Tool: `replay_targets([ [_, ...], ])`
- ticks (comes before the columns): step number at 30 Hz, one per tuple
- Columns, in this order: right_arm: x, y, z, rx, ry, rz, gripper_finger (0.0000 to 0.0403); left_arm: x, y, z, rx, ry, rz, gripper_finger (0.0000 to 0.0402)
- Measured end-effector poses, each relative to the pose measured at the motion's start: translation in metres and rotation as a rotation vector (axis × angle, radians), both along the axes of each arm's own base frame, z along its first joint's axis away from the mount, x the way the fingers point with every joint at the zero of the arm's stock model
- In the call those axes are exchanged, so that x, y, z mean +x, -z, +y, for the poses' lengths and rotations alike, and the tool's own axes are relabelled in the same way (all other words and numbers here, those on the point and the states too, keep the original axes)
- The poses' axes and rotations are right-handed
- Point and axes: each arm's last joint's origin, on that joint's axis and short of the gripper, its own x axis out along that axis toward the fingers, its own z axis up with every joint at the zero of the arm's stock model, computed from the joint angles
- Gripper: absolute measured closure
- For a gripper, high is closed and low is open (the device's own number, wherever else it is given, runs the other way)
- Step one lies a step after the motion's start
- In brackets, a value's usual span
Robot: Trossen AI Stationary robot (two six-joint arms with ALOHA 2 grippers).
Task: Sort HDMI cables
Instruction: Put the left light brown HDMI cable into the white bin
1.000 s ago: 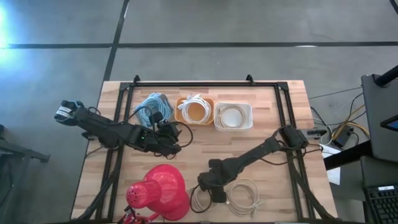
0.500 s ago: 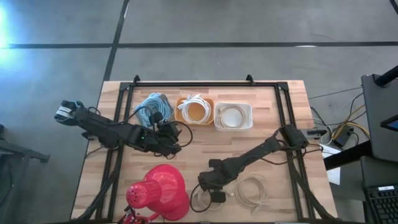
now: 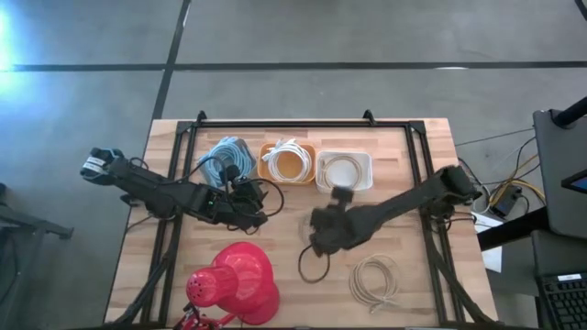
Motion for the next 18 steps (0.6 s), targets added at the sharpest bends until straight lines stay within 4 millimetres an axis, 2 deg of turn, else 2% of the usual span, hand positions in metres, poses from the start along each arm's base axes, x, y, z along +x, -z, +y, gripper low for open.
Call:
replay_targets([
  [5,-0.021,-0.025,-0.038,-0.186,0.158,-0.110,0.0375,0.000,0.000,0.000,0.000,0.000,0.000,0.0225],
  [9,-0.038,-0.031,-0.072,-0.271,0.261,-0.152,0.0374,0.000,0.000,0.000,0.000,0.000,0.002,0.0225],
  [15,-0.061,-0.011,-0.115,-0.255,0.446,-0.201,0.0374,-0.001,0.002,0.000,0.007,0.003,0.010,0.0225],
  [18,-0.066,0.011,-0.131,-0.273,0.485,-0.221,0.0374,-0.002,0.005,0.001,0.016,-0.002,0.019,0.0225],
])
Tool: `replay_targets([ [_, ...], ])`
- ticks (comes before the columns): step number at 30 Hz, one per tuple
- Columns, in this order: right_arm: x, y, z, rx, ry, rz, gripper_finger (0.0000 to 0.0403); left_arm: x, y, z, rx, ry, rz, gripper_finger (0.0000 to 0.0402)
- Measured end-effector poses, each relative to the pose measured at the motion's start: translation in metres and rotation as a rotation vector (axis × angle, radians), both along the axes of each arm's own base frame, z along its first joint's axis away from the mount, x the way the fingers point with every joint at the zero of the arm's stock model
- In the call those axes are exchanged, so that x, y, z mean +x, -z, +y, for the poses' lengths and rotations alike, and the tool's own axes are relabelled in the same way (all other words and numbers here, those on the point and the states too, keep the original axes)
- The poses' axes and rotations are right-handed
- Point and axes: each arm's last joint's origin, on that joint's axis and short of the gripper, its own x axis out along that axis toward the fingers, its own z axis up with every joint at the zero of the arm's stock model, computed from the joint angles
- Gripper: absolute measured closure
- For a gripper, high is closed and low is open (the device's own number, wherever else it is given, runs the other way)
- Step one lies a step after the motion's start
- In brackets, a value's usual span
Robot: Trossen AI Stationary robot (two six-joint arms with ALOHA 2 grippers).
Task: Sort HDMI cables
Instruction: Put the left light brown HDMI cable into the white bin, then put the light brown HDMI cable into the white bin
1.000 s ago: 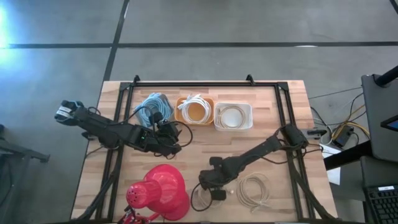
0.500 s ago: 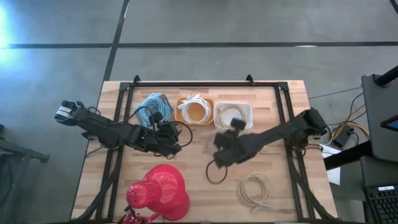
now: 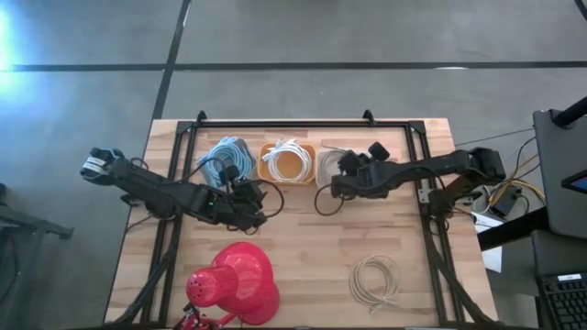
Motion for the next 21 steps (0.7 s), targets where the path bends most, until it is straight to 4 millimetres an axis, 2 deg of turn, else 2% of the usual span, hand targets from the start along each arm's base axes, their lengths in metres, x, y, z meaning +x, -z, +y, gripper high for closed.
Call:
replay_targets([
  [5,-0.002,0.036,-0.017,-0.059,-0.004,-0.021,0.0374,-0.002,0.008,0.001,0.009,-0.003,0.020,0.0225],
  [8,-0.004,0.048,-0.019,-0.063,-0.026,0.000,0.0371,-0.003,0.011,0.001,0.011,-0.004,0.026,0.0225],
  [14,-0.004,0.052,-0.018,-0.018,-0.063,0.024,0.0330,-0.003,0.013,0.001,0.013,-0.007,0.029,0.0225],
  [21,0.004,0.040,-0.021,0.008,-0.081,0.002,0.0273,-0.001,0.011,0.001,0.010,-0.014,-0.004,0.0225],
])
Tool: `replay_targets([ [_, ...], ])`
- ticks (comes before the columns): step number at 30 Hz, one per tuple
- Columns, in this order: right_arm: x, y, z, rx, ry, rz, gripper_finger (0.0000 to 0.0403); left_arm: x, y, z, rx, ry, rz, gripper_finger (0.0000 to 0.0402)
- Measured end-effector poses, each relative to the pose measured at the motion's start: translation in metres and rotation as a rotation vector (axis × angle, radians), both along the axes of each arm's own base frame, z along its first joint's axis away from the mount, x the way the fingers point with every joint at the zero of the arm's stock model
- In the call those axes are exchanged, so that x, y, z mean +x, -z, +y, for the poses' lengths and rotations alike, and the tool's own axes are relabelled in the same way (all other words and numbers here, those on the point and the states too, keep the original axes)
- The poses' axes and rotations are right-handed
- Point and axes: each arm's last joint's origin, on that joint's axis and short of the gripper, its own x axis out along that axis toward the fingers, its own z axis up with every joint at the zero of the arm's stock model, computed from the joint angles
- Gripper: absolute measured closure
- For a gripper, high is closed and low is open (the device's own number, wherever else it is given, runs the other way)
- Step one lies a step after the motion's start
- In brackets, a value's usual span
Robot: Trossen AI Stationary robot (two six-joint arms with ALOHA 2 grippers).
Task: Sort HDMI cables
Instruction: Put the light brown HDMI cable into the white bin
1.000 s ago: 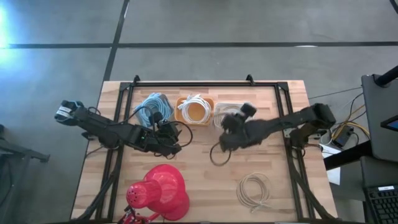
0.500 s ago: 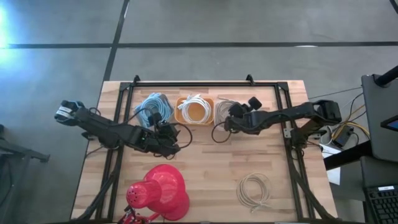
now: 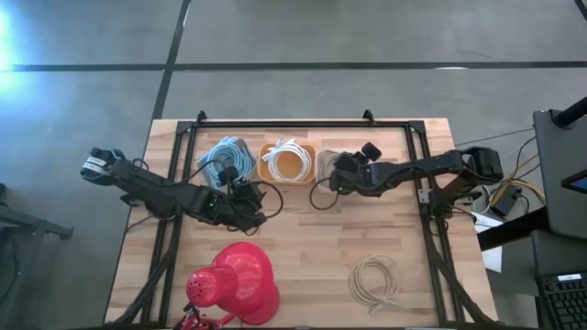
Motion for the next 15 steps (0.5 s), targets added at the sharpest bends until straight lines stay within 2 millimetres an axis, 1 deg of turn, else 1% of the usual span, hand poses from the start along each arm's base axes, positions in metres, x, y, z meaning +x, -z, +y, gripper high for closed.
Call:
replay_targets([
  [2,0.003,-0.007,0.003,0.032,-0.021,0.005,0.0263,0.001,0.000,0.000,-0.002,0.000,-0.008,0.0225],
  [4,0.008,-0.017,0.007,0.111,-0.064,0.007,0.0256,0.001,0.000,0.000,-0.003,0.000,-0.008,0.0225],
  [8,0.017,-0.035,0.023,0.262,-0.167,-0.001,0.0248,0.001,0.000,0.000,-0.003,-0.001,-0.008,0.0225],
  [11,0.019,-0.049,0.042,0.304,-0.216,0.007,0.0249,0.001,-0.001,0.000,-0.003,0.000,-0.009,0.0225],
  [15,0.016,-0.072,0.076,0.328,-0.259,0.009,0.0256,0.001,-0.001,0.000,-0.013,-0.007,-0.019,0.0225],
])
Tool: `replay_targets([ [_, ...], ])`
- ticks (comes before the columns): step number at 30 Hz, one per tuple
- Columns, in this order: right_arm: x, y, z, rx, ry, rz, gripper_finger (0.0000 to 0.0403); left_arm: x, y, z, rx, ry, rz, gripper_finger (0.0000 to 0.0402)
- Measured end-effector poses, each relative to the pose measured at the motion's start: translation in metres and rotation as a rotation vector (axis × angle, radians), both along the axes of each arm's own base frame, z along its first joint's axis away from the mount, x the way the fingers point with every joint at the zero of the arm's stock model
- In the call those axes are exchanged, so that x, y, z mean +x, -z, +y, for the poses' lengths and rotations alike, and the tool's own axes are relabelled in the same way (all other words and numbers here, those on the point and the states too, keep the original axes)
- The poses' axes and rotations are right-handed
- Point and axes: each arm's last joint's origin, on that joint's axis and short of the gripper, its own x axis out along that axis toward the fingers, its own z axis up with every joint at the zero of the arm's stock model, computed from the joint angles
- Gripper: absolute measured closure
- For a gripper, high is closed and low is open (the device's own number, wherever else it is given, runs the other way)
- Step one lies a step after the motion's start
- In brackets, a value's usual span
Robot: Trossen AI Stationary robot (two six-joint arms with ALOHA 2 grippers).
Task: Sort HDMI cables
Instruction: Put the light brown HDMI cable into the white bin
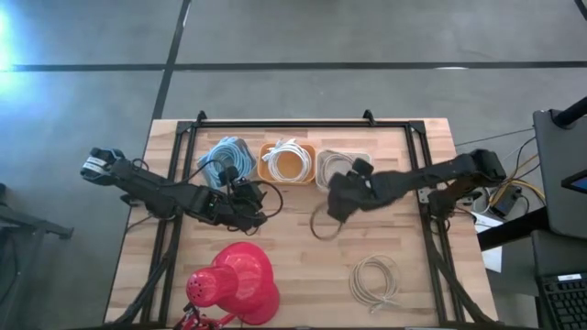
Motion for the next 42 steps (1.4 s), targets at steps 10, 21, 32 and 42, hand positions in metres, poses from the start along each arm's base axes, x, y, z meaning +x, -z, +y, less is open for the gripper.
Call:
replay_targets([
  [10,-0.039,-0.012,0.091,0.192,-0.189,0.102,0.0246,0.001,0.000,0.000,-0.028,-0.016,-0.028,0.0225],
  [21,-0.078,0.043,0.129,0.386,-0.234,0.295,0.0209,0.005,-0.004,-0.001,-0.043,-0.013,-0.085,0.0225],
  [32,-0.081,0.087,0.127,0.523,-0.296,0.250,0.0197,0.005,-0.004,-0.001,-0.016,0.008,-0.064,0.0225],
  [42,-0.089,0.120,0.121,0.568,-0.288,0.183,0.0197,0.005,-0.004,-0.001,-0.012,0.010,-0.060,0.0225],
])
